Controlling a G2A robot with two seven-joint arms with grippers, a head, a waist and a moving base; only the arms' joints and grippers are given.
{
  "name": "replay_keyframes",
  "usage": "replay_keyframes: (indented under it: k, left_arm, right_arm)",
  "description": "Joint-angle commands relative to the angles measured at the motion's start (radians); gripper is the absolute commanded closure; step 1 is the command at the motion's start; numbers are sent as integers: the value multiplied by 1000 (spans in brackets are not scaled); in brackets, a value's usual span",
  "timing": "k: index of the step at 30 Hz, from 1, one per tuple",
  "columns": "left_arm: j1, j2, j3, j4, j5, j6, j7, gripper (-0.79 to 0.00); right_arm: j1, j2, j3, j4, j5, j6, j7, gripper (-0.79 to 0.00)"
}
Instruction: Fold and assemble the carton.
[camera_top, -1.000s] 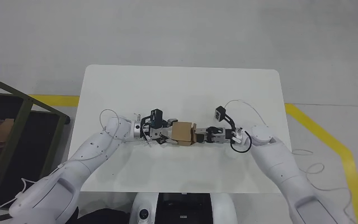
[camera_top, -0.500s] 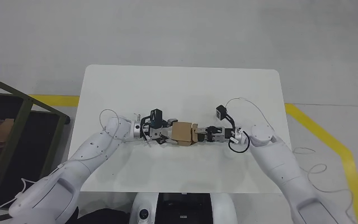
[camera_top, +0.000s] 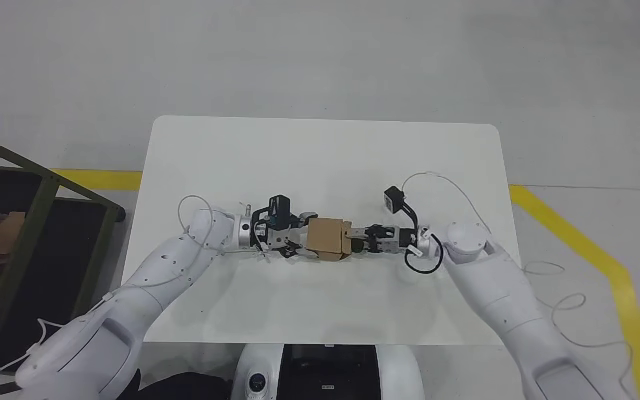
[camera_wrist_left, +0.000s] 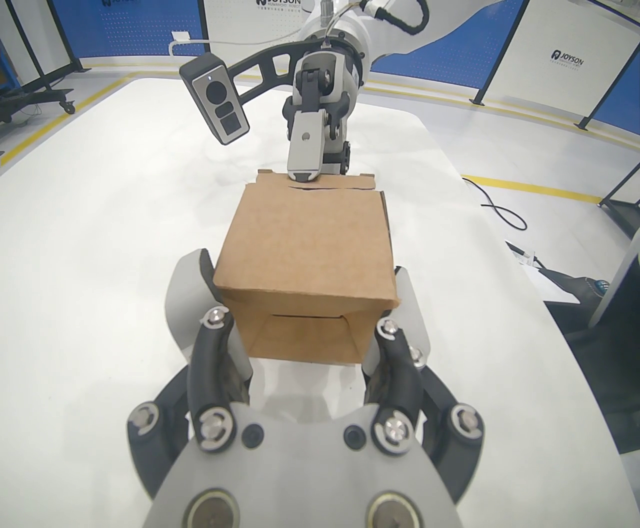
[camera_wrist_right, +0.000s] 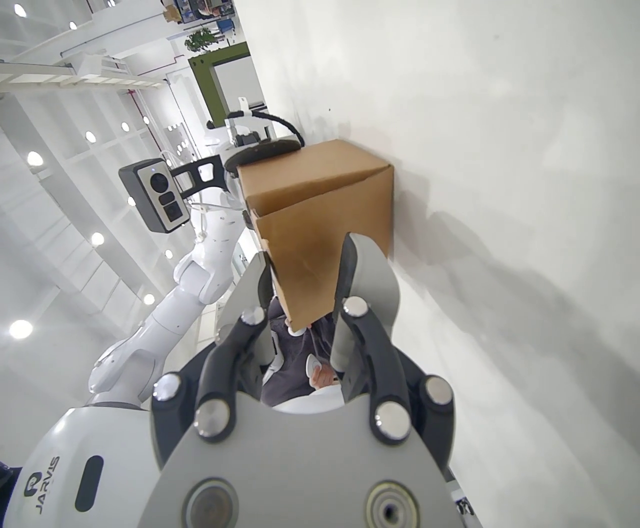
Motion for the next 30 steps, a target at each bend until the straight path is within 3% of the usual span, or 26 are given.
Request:
replay_keyframes:
  k: [1,30]
  left_arm:
    - [0,0,0,0,0,0,0,-542]
    - [2,2,1,-1,0,-6,2,-542]
  right_arm:
    - [-2,1,1,-6,-6,3,-6,-228]
    - [-20,6,3,-94,-64,27,-41,-249]
